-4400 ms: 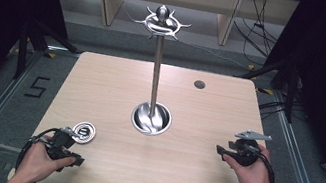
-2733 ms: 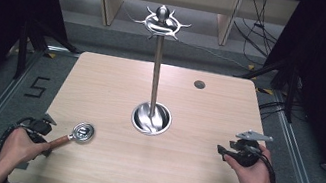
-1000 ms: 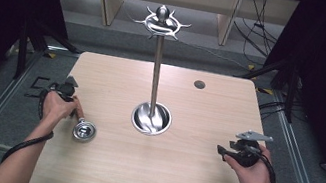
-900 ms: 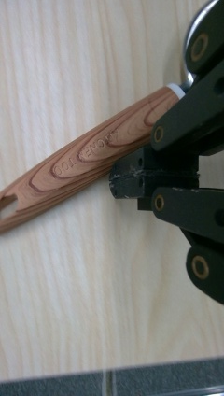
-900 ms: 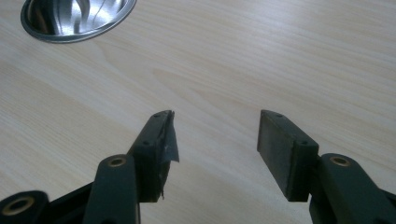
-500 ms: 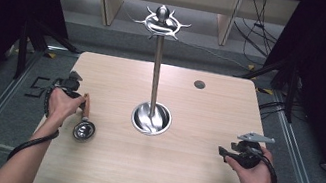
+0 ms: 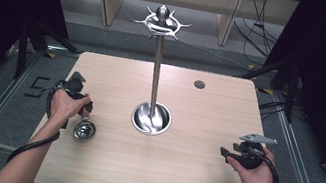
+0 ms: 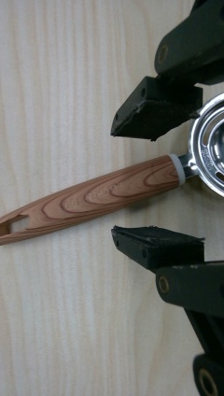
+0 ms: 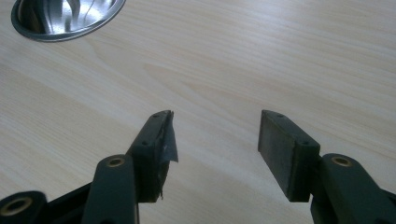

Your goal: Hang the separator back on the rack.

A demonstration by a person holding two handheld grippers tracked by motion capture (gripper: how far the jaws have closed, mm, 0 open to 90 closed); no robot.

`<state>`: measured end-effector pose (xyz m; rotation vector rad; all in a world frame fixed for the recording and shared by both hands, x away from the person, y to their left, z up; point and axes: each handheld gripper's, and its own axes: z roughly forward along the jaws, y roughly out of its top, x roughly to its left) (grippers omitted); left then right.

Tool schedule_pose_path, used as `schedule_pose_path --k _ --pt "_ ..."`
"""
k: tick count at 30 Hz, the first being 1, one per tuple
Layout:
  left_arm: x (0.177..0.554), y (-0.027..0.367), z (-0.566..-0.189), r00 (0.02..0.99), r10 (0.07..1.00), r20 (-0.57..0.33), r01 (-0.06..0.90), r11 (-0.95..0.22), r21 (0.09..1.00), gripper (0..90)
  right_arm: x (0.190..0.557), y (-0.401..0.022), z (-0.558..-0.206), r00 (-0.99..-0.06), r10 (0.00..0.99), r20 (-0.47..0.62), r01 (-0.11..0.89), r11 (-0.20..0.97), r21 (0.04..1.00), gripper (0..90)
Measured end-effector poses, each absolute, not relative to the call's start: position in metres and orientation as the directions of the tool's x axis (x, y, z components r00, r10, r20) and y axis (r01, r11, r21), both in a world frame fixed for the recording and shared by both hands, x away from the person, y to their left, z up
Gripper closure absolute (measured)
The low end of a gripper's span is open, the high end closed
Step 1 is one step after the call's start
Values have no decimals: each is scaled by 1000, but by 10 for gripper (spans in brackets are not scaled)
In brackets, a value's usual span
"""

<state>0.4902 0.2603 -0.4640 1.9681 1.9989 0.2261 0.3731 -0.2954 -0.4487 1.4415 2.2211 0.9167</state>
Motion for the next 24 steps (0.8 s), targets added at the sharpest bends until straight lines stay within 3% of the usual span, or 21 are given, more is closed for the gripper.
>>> schedule_pose_path --k 13,24 --pt "487 253 -468 -2 992 -123 961 35 273 431 373 -295 -446 -447 894 32 656 303 691 455" --pt "494 254 -479 6 996 -92 974 15 224 542 374 -296 -447 -454 891 29 660 314 683 455"
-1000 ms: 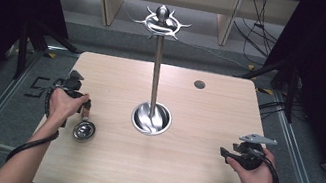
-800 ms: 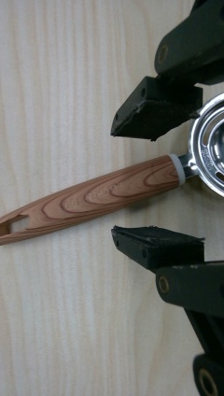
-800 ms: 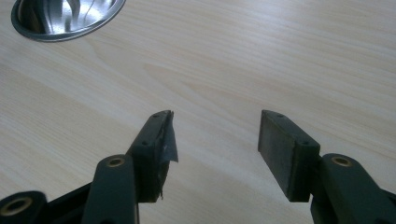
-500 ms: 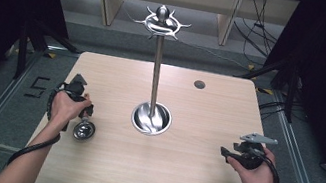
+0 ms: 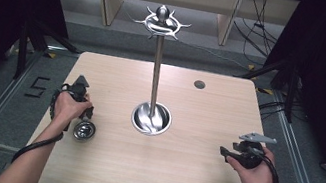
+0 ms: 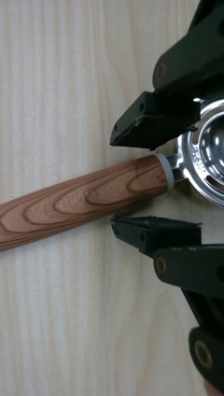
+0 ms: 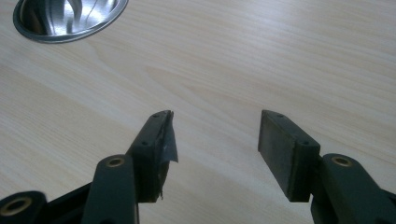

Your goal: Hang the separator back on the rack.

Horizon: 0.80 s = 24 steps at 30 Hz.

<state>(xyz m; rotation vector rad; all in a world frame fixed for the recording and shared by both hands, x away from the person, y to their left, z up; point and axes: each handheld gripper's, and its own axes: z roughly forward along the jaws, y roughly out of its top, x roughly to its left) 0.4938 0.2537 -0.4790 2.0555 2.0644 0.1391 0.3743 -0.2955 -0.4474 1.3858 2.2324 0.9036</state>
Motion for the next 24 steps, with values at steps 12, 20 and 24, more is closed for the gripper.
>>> schedule_pose_path --k 12,20,24 --pt "497 252 -480 37 999 -39 977 -28 210 595 373 -293 -447 -437 898 50 682 295 669 453" --pt "501 253 -482 23 999 -33 980 -16 199 589 374 -293 -448 -444 895 47 683 304 664 451" --pt "501 253 -482 33 999 -19 980 -29 197 632 374 -292 -448 -441 896 51 683 298 666 450"
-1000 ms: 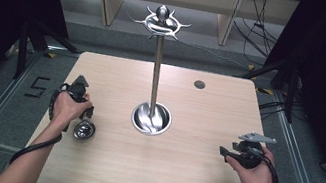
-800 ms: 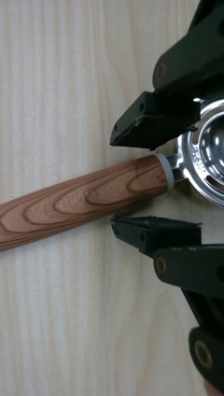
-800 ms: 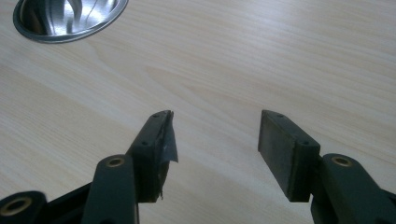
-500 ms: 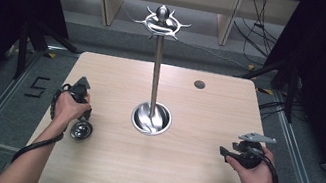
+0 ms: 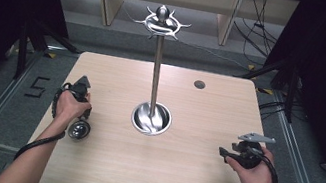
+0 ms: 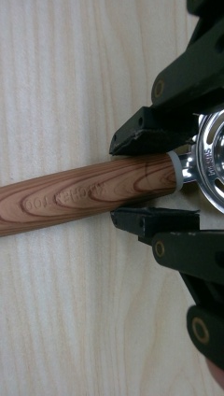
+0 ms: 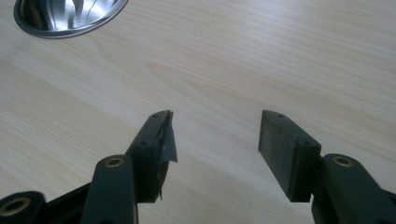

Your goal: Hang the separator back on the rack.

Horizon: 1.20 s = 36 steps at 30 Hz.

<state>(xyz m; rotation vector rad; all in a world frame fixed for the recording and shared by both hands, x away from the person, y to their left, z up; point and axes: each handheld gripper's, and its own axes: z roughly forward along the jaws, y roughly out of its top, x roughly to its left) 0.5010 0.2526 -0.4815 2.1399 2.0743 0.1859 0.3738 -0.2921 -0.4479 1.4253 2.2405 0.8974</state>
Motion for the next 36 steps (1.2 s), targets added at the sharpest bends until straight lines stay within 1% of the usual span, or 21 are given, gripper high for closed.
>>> schedule_pose_path --k 2,3,7,10,13,15,16,18,20,22,24,26,27,29,30,31,32,33,35,36 --pt "501 253 -482 40 999 -16 979 -36 198 678 374 -292 -448 -441 896 51 684 298 666 450" --pt "501 253 -482 48 999 -3 979 -46 198 678 374 -292 -448 -441 896 51 684 298 666 450" --pt "500 255 -481 61 998 -6 979 -59 196 682 374 -292 -448 -442 895 51 683 300 666 450" --pt "498 258 -482 65 998 -10 974 -61 216 682 374 -293 -448 -449 893 44 682 310 663 450" --pt "496 261 -482 79 997 -25 972 -71 224 683 373 -292 -448 -445 894 51 683 302 665 451" --pt "495 262 -482 91 995 -32 969 -81 234 683 374 -293 -449 -458 888 35 670 319 670 450" --pt "493 264 -483 110 993 -50 965 -95 243 683 374 -293 -449 -459 888 33 671 322 668 450" --pt "492 265 -483 117 991 -63 964 -98 245 684 374 -293 -449 -459 888 33 671 322 668 450" --pt "488 270 -484 117 988 -101 961 -86 264 684 375 -293 -450 -464 885 28 662 325 675 451" --pt "487 271 -483 113 987 -110 960 -80 267 684 374 -292 -448 -454 890 44 677 312 666 450" --pt "482 276 -480 116 985 -130 947 -70 313 684 374 -293 -449 -464 886 28 662 325 676 450" --pt "479 278 -476 118 983 -144 942 -65 330 684 374 -293 -448 -461 887 27 665 325 672 450" --pt "476 279 -474 138 980 -142 935 -82 345 684 373 -292 -447 -446 894 47 681 305 666 450" --pt "473 279 -473 122 981 -152 931 -60 359 684 373 -292 -447 -446 894 46 681 306 666 450" --pt "468 283 -468 157 975 -156 921 -87 380 684 373 -292 -447 -444 895 51 683 301 665 450" --pt "468 283 -468 157 975 -156 921 -87 380 684 373 -292 -447 -444 895 51 683 301 665 450" --pt "461 284 -465 174 971 -163 903 -91 420 684 373 -292 -447 -448 893 45 680 307 666 450" --pt "461 284 -465 174 971 -163 903 -91 420 684 373 -292 -447 -448 893 45 680 307 666 450" --pt "454 286 -462 193 967 -168 885 -97 456 684 374 -293 -448 -462 887 24 662 327 674 451" --pt "447 288 -458 204 964 -170 866 -97 491 684 374 -292 -449 -461 887 22 659 325 679 450"
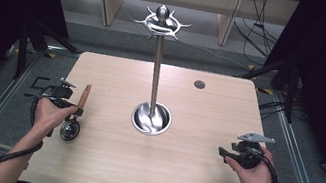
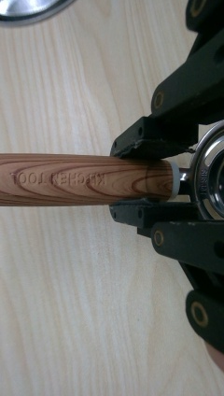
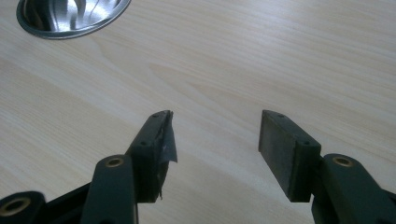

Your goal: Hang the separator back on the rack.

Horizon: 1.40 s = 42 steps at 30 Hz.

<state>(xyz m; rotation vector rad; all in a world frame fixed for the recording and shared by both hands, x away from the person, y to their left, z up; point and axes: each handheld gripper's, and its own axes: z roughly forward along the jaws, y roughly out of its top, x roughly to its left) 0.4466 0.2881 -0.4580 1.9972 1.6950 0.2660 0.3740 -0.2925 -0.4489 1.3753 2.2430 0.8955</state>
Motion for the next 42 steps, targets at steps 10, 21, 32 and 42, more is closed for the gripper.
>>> schedule_pose_path --k 10,21,32,42 --pt "413 293 -443 264 947 -184 755 -84 650 684 373 -290 -447 -445 894 47 675 301 674 450" --pt "386 283 -426 324 934 -149 634 -97 767 684 373 -291 -446 -445 894 47 674 300 675 450" --pt "374 271 -409 365 920 -145 540 -83 837 684 373 -291 -446 -448 893 40 668 305 678 450" --pt "369 261 -398 400 908 -126 489 -95 867 683 373 -291 -446 -451 891 39 663 306 683 450"
